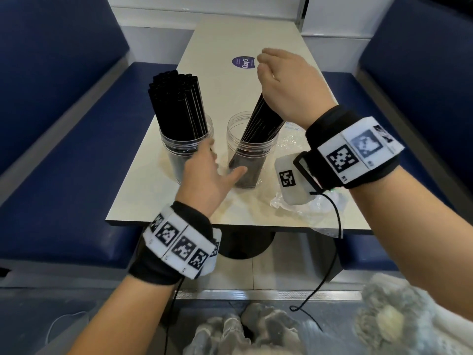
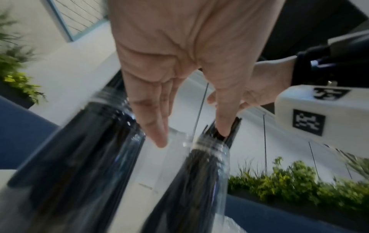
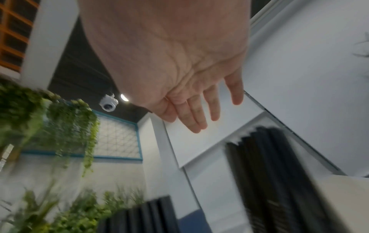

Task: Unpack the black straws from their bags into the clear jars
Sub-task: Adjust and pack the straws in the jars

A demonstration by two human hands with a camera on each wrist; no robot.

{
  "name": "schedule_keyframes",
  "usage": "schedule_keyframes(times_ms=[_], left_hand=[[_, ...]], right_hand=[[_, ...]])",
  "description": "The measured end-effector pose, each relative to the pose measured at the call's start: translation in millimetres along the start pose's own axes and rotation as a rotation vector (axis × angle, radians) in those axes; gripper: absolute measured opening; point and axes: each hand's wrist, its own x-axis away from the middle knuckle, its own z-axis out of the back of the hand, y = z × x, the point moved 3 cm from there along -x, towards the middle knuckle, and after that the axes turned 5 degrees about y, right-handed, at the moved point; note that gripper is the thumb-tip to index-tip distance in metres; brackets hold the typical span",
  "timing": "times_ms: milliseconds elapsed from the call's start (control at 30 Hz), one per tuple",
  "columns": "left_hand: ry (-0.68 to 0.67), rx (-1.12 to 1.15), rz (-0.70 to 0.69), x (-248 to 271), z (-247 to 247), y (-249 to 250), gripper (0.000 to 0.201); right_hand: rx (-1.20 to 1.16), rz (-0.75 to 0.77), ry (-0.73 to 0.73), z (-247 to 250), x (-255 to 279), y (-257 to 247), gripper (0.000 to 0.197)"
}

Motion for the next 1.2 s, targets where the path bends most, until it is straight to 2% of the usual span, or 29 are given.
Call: schedule_keyframes(times_ms=[67, 133, 267, 367, 433, 533, 633, 800, 867, 933, 1000, 1100, 1200], left_hand=[[0.067, 0.033, -0.016, 3, 22, -5, 0.058], [0.151, 0.04, 0.002, -1, 42, -14, 0.056], [0.206, 0.052, 0.054, -23, 51, -45, 0.091], [0.125, 0.115, 0.106, -40, 43, -61, 0.116], [0.048, 0.186, 0.14, -50, 37, -65, 0.123], [-0.011, 0.282, 0.137, -57, 29, -61, 0.111], [0.027, 0.252, 0.099, -58, 27, -55, 0.095], [0.142, 0.228, 0.096, -53, 28, -56, 0.066], [0.112, 0.252, 0.11, -52, 28, -58, 0.072], [0.06, 0.305, 0.152, -50, 30, -58, 0.091], [0.063, 0.304, 0.151, -48, 34, -60, 0.102], [0.077, 0.251, 0.1, -46, 38, -62, 0.11], [0.088, 0.199, 0.069, -46, 42, -61, 0.107]], right_hand=[[-0.045, 0.011, 0.011, 15, 5, -18, 0.039], [-0.06, 0.012, 0.011, 26, 9, -36, 0.04], [-0.119, 0.086, -0.01, 24, 7, -76, 0.04], [-0.148, 0.098, -0.114, -4, -4, -99, 0.044], [-0.127, 0.091, -0.183, -25, -9, -108, 0.057], [-0.048, 0.068, -0.248, -52, -17, -115, 0.074], [-0.005, 0.005, -0.304, -72, -24, -115, 0.081], [0.002, -0.036, -0.281, -91, -30, -113, 0.069], [-0.018, -0.03, -0.268, -92, -30, -113, 0.061], [-0.047, -0.022, -0.258, -91, -31, -112, 0.054], [-0.087, -0.022, -0.234, -87, -32, -109, 0.048], [-0.205, -0.07, -0.189, -80, -32, -101, 0.04], [-0.236, -0.11, -0.214, -78, -30, -94, 0.045]])
